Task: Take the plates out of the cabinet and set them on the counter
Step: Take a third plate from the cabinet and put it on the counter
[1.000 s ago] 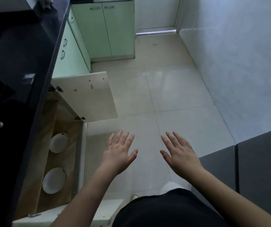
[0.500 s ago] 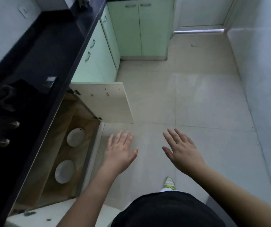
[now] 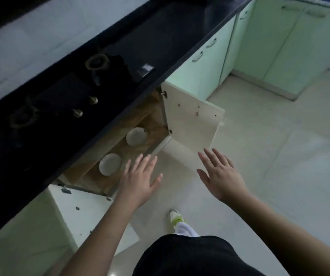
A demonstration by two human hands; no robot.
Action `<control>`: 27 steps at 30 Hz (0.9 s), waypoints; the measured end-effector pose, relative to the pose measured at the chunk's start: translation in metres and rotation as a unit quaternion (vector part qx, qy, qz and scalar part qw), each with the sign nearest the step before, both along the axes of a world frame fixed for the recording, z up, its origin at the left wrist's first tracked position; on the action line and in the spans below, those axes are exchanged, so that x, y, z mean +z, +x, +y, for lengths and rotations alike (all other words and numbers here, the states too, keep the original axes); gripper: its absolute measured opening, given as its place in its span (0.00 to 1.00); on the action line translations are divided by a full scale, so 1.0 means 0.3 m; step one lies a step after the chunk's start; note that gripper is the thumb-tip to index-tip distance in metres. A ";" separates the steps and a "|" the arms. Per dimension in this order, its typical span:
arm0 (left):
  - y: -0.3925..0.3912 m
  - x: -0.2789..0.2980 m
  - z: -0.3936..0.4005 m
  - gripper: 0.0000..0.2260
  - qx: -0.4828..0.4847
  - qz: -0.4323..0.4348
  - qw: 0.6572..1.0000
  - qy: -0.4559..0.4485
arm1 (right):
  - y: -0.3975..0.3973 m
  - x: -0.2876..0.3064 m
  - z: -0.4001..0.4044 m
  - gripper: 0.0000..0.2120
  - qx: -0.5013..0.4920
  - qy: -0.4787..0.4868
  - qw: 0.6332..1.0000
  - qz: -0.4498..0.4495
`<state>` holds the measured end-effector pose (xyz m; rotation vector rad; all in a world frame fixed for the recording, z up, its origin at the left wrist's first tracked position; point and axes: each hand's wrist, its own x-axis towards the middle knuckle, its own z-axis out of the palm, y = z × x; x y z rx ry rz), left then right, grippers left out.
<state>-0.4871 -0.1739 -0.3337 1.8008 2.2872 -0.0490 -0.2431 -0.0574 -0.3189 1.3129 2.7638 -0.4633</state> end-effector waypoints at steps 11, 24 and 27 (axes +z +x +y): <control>-0.293 -0.060 0.067 0.35 0.130 -0.030 0.991 0.018 | -0.431 0.012 0.245 0.29 0.167 0.038 0.985 -0.015; -0.399 -0.105 0.300 0.35 0.271 -0.012 0.962 -0.032 | -0.779 -0.126 0.618 0.29 0.303 -0.001 0.953 -0.013; -0.409 -0.123 0.386 0.34 0.301 -0.018 0.953 -0.035 | -0.853 -0.164 0.692 0.28 0.338 -0.011 0.941 -0.012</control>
